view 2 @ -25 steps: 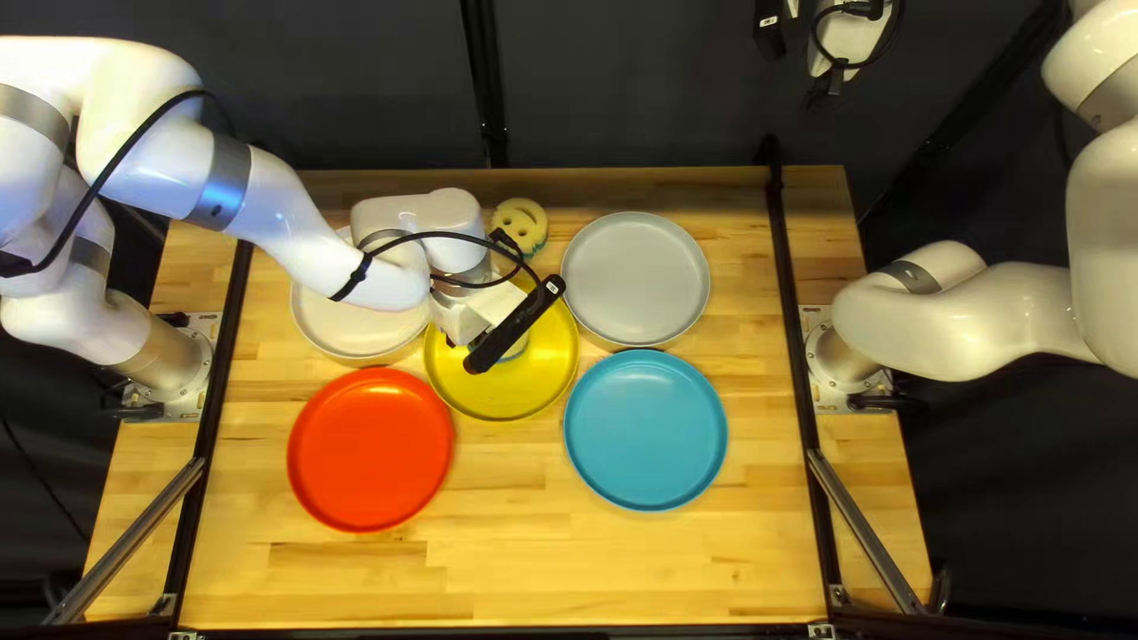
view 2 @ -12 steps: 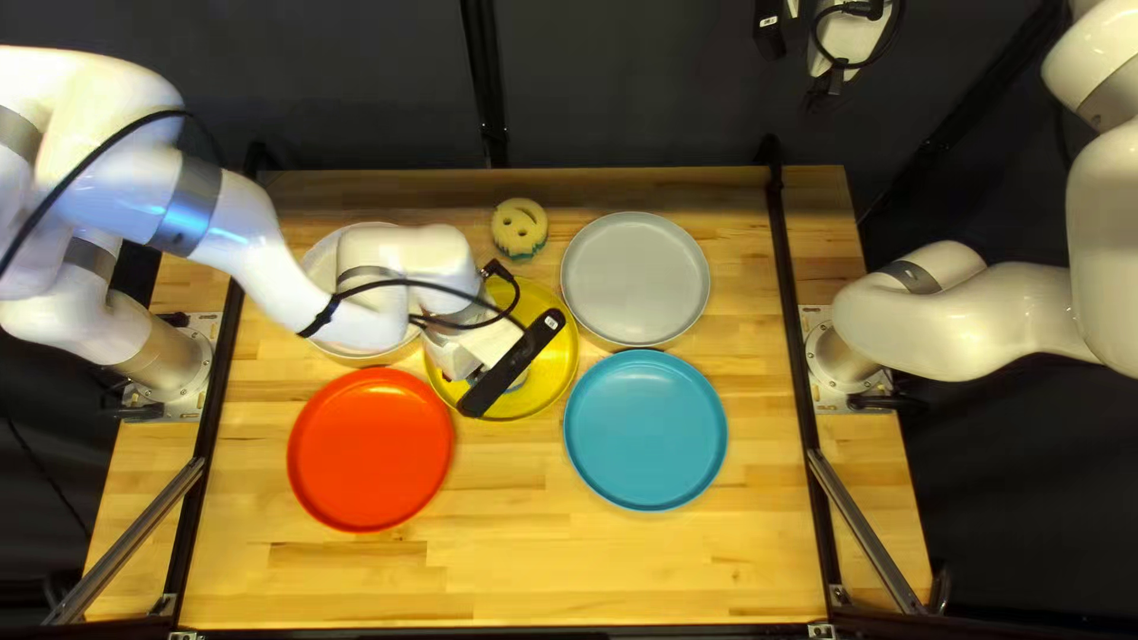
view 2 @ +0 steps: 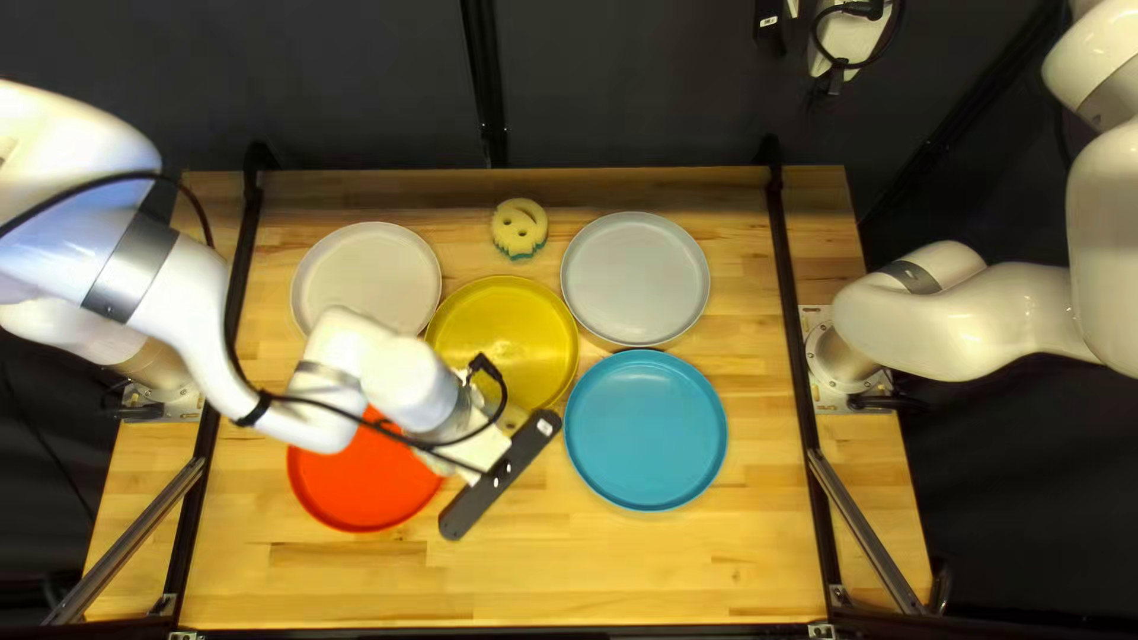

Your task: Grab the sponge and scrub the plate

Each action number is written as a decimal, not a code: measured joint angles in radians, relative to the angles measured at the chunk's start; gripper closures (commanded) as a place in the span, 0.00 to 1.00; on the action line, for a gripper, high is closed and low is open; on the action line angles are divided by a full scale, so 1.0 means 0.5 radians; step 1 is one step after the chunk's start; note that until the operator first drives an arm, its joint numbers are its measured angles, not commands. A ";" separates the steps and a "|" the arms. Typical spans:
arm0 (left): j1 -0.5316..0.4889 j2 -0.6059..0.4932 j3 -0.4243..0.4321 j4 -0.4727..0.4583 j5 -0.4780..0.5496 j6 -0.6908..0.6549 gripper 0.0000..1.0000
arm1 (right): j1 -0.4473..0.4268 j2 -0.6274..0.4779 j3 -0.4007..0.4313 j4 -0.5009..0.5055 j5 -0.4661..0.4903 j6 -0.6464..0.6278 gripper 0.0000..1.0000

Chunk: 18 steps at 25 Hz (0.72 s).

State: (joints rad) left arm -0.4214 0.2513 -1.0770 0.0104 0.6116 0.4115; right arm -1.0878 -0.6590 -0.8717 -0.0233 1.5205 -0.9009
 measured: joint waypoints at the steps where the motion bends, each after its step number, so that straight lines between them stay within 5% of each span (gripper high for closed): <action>1: -0.027 0.024 -0.009 0.007 -0.035 -0.018 1.00 | 0.000 0.000 0.000 0.000 0.000 0.000 0.00; 3: -0.073 0.067 -0.015 0.014 -0.114 -0.045 1.00 | 0.000 0.000 0.000 0.000 0.000 0.000 0.00; 4: -0.093 0.087 -0.013 0.014 -0.158 -0.055 0.92 | 0.000 0.000 0.000 0.000 0.000 0.000 0.00; 5: -0.110 0.106 -0.007 0.010 -0.204 -0.061 0.04 | 0.000 0.000 0.000 0.000 0.000 0.000 0.00; 18: -0.060 -0.026 0.245 -0.063 -0.397 0.005 0.00 | 0.000 0.000 0.000 0.000 0.000 0.000 0.00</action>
State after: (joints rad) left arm -0.4514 0.2381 -0.9547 -0.0212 0.4133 0.4140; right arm -1.0878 -0.6590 -0.8717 -0.0233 1.5205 -0.9009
